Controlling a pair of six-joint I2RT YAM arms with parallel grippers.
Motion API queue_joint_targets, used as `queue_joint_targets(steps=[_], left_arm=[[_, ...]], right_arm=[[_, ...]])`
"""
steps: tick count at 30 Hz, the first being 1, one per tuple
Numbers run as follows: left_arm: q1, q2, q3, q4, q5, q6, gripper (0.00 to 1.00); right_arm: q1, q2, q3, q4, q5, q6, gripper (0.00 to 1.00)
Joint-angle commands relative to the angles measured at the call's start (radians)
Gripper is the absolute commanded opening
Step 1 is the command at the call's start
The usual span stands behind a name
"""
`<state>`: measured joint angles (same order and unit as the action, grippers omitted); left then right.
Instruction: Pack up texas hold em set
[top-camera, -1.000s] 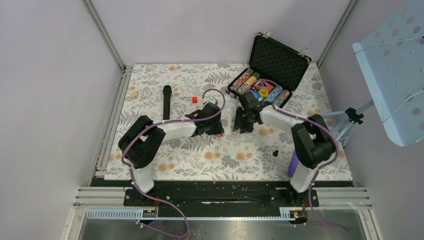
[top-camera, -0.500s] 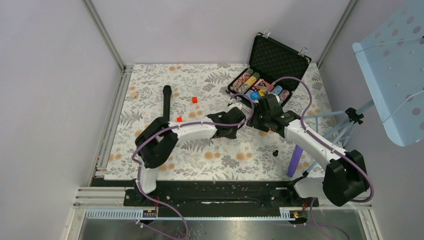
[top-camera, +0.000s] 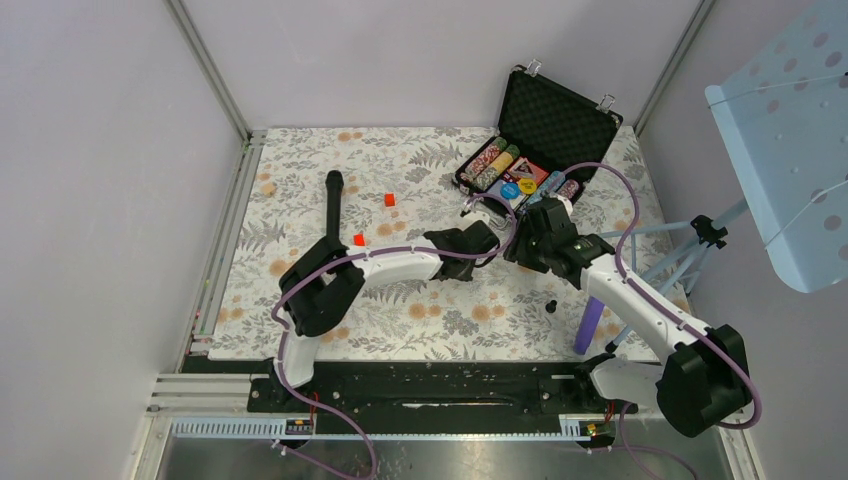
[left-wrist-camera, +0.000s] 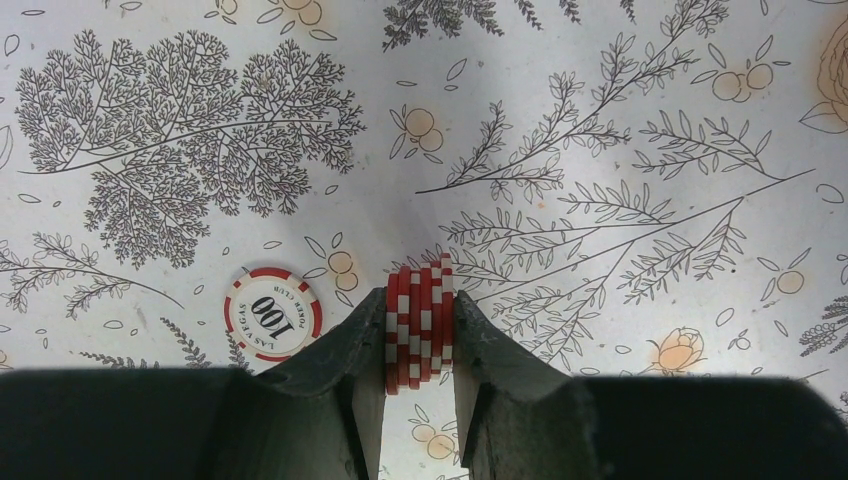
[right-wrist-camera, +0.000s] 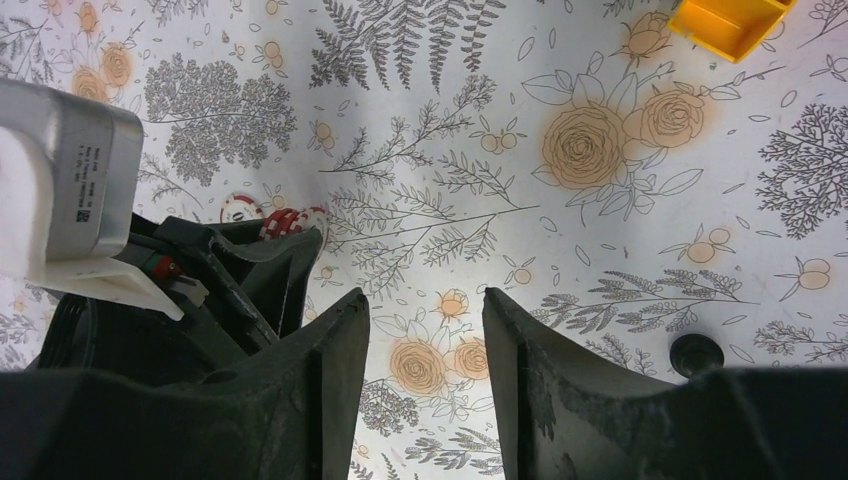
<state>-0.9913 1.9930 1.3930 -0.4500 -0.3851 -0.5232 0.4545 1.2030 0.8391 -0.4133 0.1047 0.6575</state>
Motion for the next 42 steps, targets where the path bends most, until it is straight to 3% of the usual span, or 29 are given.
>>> queue_joint_targets(steps=[1,25,30,37,42], left_arm=[[0.002,0.031,0.014,-0.013,-0.025,0.000,0.16],[0.003,0.037,-0.006,-0.015,0.013,-0.020,0.23],[0.003,0.008,-0.020,-0.009,0.009,-0.029,0.00],[0.032,-0.142,-0.093,0.062,0.047,-0.033,0.00],[0.053,-0.157,-0.093,0.038,0.063,-0.007,0.00]], right_arm=[[-0.011,-0.017,-0.005,0.001,0.030,0.009,0.53],[-0.016,0.004,0.004,0.002,0.007,0.010,0.53],[-0.017,-0.011,-0.002,0.003,0.012,0.001,0.55],[-0.017,-0.101,-0.047,0.050,0.029,-0.047,0.66],[-0.017,-0.122,-0.055,0.054,0.030,-0.049,0.68]])
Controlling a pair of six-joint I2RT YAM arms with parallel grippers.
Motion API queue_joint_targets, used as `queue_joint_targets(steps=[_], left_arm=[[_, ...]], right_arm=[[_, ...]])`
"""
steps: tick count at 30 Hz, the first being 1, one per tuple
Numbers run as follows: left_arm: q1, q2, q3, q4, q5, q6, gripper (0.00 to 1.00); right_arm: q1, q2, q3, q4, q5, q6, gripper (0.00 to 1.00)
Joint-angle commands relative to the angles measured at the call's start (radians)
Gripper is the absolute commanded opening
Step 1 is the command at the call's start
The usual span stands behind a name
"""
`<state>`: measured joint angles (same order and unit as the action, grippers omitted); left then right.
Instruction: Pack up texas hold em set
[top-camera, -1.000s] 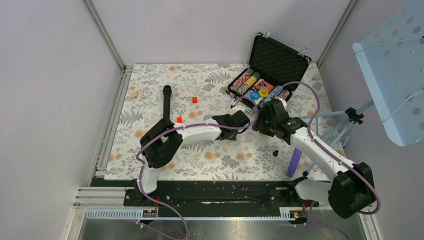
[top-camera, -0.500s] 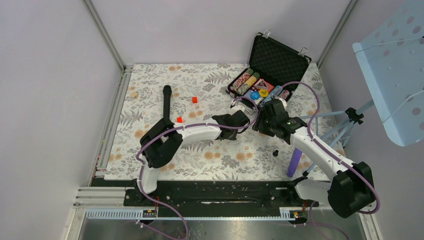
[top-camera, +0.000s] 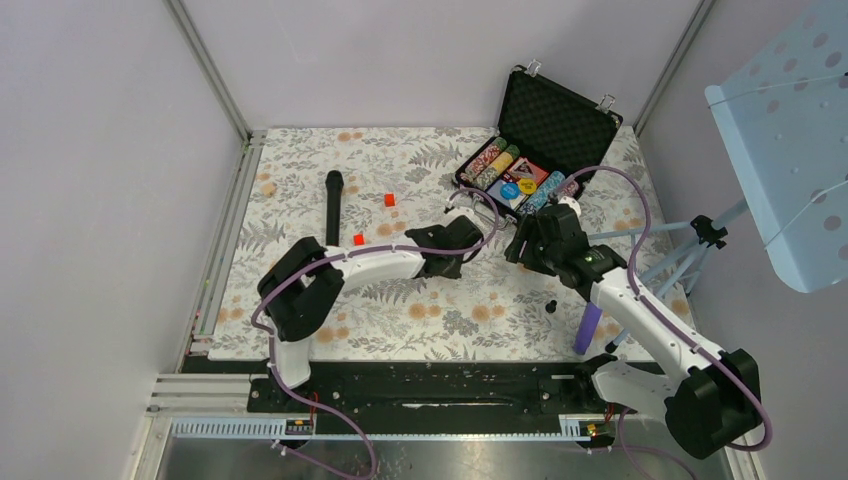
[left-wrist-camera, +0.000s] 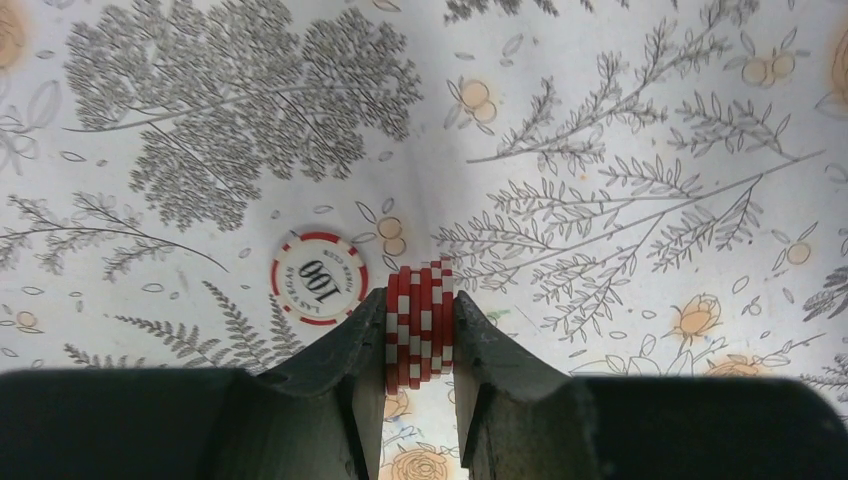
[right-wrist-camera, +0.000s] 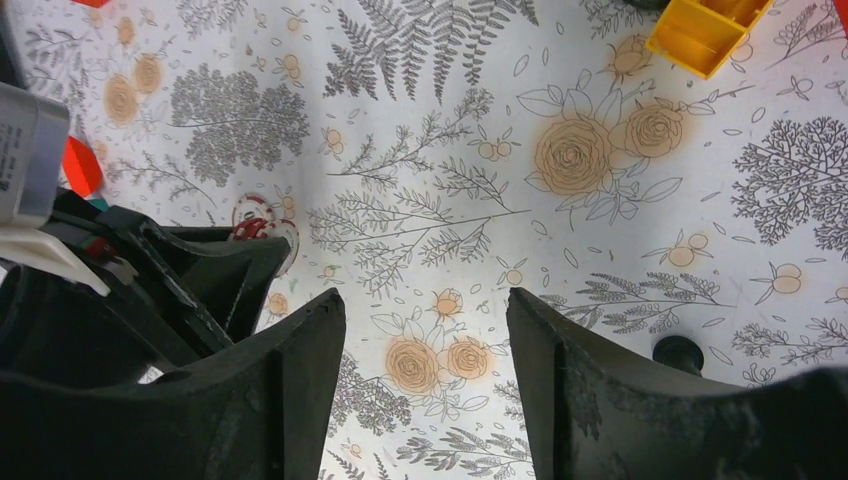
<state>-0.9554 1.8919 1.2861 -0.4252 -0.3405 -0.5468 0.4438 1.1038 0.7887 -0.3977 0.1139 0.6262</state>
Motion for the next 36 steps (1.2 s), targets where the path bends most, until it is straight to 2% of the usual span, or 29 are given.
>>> queue_joint_targets(steps=[1,9,14,22,31,36], left_arm=[[0.017,-0.046,0.022,0.001,0.021,0.023,0.00],[0.012,0.020,0.030,-0.020,0.054,0.036,0.01],[0.002,0.044,0.039,-0.026,0.052,0.038,0.11],[-0.005,0.060,0.045,-0.035,0.048,0.037,0.14],[-0.006,0.068,0.043,-0.035,0.050,0.034,0.28],[-0.005,0.074,0.046,-0.035,0.052,0.033,0.31]], right_arm=[[-0.007,-0.017,-0.005,0.037,0.016,-0.015,0.68],[-0.007,0.028,0.001,0.045,-0.006,-0.004,0.68],[-0.007,0.035,0.010,0.046,-0.007,-0.009,0.68],[-0.007,0.039,0.010,0.045,-0.010,-0.008,0.69],[-0.007,0.039,0.009,0.046,-0.010,-0.007,0.69],[-0.006,0.038,0.008,0.046,-0.011,-0.007,0.69]])
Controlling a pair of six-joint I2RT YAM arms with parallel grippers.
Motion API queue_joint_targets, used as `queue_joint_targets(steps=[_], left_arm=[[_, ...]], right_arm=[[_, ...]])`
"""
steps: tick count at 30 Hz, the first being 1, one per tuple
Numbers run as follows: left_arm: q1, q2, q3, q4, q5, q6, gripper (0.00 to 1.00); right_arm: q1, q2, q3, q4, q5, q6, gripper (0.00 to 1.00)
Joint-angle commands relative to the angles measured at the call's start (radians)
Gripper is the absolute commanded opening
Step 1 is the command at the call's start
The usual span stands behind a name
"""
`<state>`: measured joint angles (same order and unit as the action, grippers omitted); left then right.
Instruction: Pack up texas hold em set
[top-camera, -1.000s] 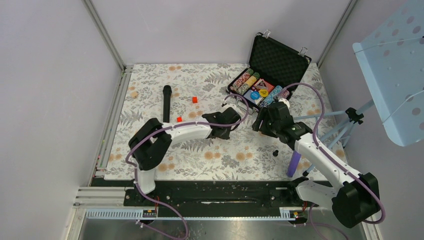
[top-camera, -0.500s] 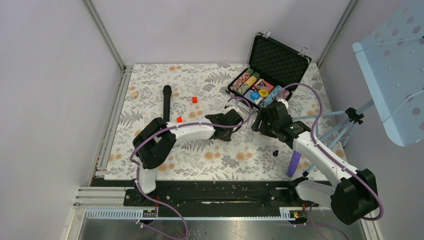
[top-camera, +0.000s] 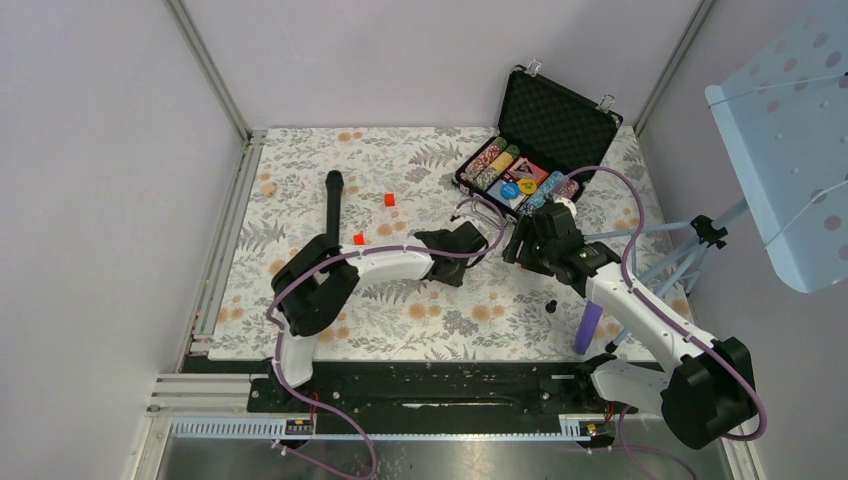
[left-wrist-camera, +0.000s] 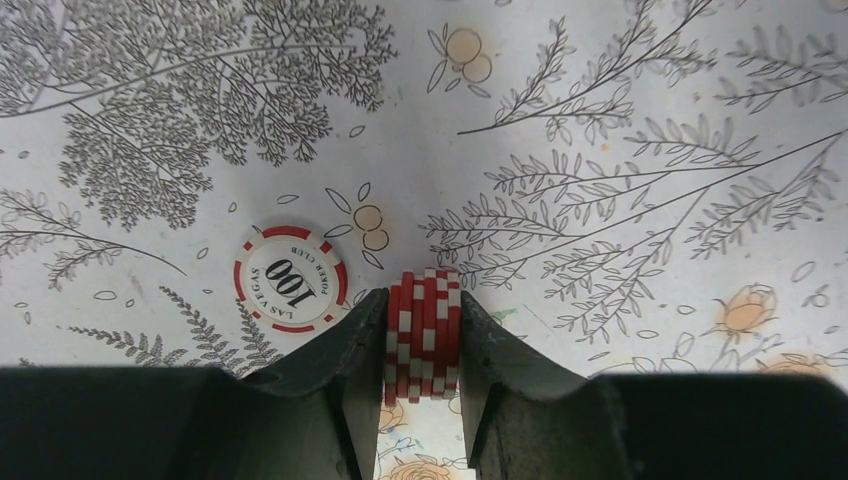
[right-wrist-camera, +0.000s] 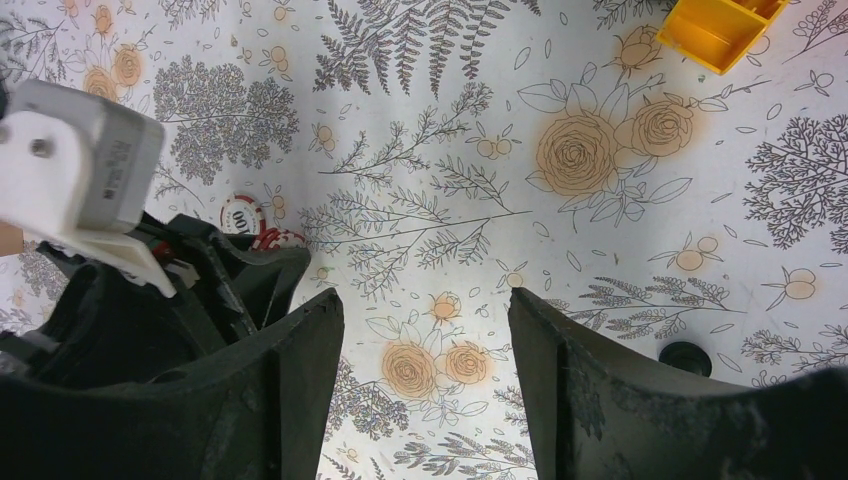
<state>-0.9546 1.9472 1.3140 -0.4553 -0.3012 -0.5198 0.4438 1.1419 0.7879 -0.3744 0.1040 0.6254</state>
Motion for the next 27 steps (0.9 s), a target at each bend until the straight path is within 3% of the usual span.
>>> queue_joint_targets(steps=[1,11,20,23,27], left_arm=[[-0.006,0.019,0.018,-0.005,0.013,0.006,0.31],[-0.006,0.018,0.016,-0.005,0.011,0.004,0.00],[0.000,-0.069,0.005,0.009,0.016,-0.006,0.00],[0.018,-0.160,-0.031,0.053,0.070,-0.008,0.00],[0.052,-0.300,-0.091,0.093,0.159,-0.017,0.00]], right_arm=[[-0.007,0.000,0.010,0.024,-0.001,-0.006,0.69],[-0.007,-0.001,0.006,0.023,0.000,-0.005,0.69],[-0.007,-0.030,0.006,0.013,0.010,-0.031,0.70],[-0.007,-0.076,-0.010,0.042,-0.028,-0.077,0.82],[-0.007,-0.139,-0.024,0.072,-0.067,-0.138,0.85]])
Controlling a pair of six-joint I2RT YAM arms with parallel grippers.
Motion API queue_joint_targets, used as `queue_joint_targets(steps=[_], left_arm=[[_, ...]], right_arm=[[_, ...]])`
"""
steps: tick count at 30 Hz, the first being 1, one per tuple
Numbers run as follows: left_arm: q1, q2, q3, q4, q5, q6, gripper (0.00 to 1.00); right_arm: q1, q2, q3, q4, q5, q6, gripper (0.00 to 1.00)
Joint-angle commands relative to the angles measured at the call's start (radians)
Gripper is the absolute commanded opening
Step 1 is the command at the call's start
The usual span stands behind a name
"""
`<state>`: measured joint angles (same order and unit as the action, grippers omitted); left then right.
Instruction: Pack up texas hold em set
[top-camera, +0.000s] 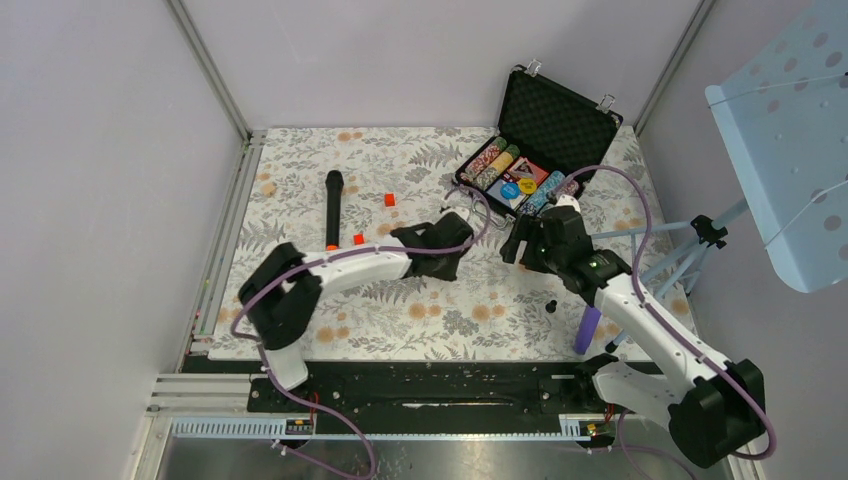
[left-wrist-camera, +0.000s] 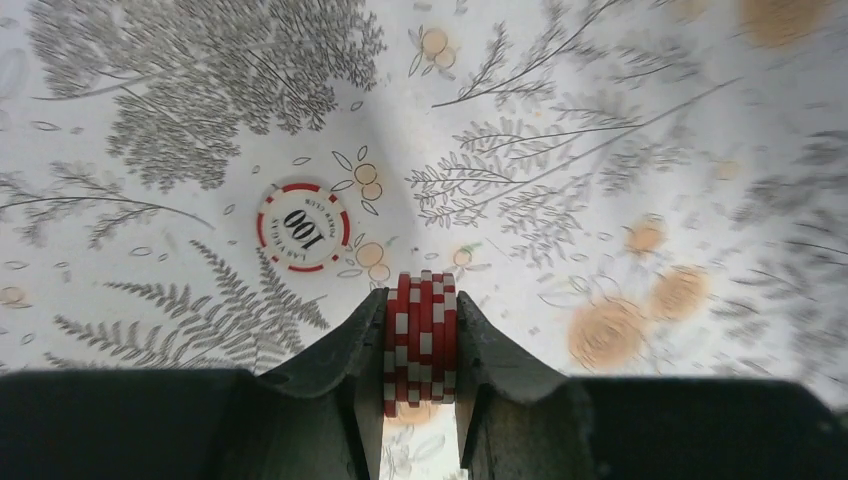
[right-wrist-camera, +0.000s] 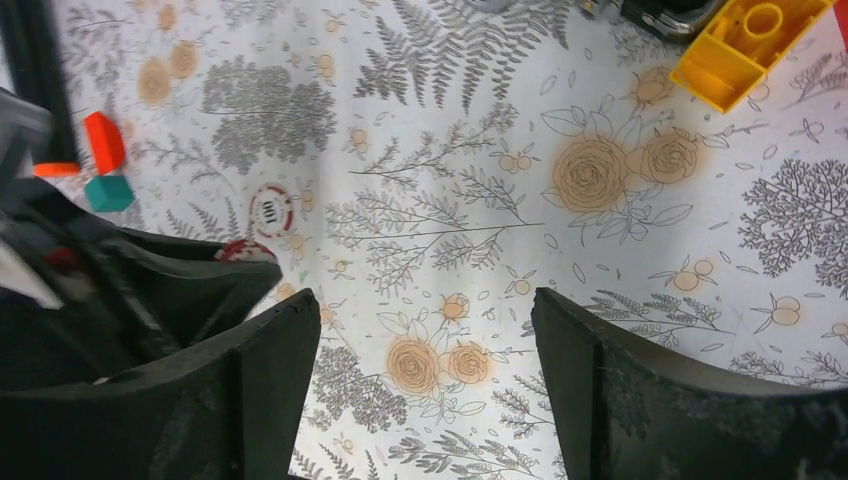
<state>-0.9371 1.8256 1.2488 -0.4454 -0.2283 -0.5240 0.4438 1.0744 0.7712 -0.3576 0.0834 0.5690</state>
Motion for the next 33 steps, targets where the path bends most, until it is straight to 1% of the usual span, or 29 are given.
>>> queue_joint_targets(steps=[1,3,6,8,10,11,12,16,18,22,26,30,33], left_arm=[[0.044,-0.211,-0.037,0.085,0.110,-0.017,0.00],[0.066,-0.279,-0.061,0.091,0.166,-0.028,0.00],[0.111,-0.387,-0.106,0.108,0.291,-0.050,0.00],[0.138,-0.456,-0.132,0.108,0.360,-0.060,0.00],[0.167,-0.511,-0.144,0.085,0.421,-0.065,0.00],[0.178,-0.535,-0.151,0.078,0.452,-0.070,0.00],[0.190,-0.559,-0.161,0.074,0.480,-0.080,0.00],[0.211,-0.651,-0.210,0.077,0.573,-0.121,0.00],[0.211,-0.691,-0.233,0.086,0.617,-0.142,0.00],[0.210,-0.743,-0.272,0.109,0.668,-0.168,0.00],[0.202,-0.766,-0.285,0.096,0.672,-0.161,0.00],[0.179,-0.770,-0.284,0.079,0.660,-0.142,0.00],[0.165,-0.769,-0.290,0.071,0.646,-0.133,0.00]], right_arm=[[-0.007,-0.078,-0.003,0.056,-0.070,-0.098,0.85],[-0.007,-0.086,0.014,0.063,-0.135,-0.125,0.85],[-0.003,-0.104,0.023,0.107,-0.292,-0.182,0.84],[0.022,-0.130,0.020,0.142,-0.388,-0.242,0.83],[0.096,-0.186,0.000,0.168,-0.362,-0.341,0.83],[0.153,-0.222,-0.021,0.206,-0.342,-0.392,0.83],[0.180,-0.264,-0.045,0.241,-0.344,-0.432,0.84],[0.266,-0.422,-0.157,0.420,-0.417,-0.584,0.86],[0.315,-0.457,-0.180,0.445,-0.448,-0.684,0.86],[0.413,-0.427,-0.152,0.394,-0.405,-0.845,0.88],[0.519,-0.355,-0.124,0.408,-0.283,-0.979,0.90],[0.564,-0.278,-0.094,0.435,-0.218,-1.050,0.91],[0.584,-0.253,-0.094,0.487,-0.187,-1.061,0.92]])
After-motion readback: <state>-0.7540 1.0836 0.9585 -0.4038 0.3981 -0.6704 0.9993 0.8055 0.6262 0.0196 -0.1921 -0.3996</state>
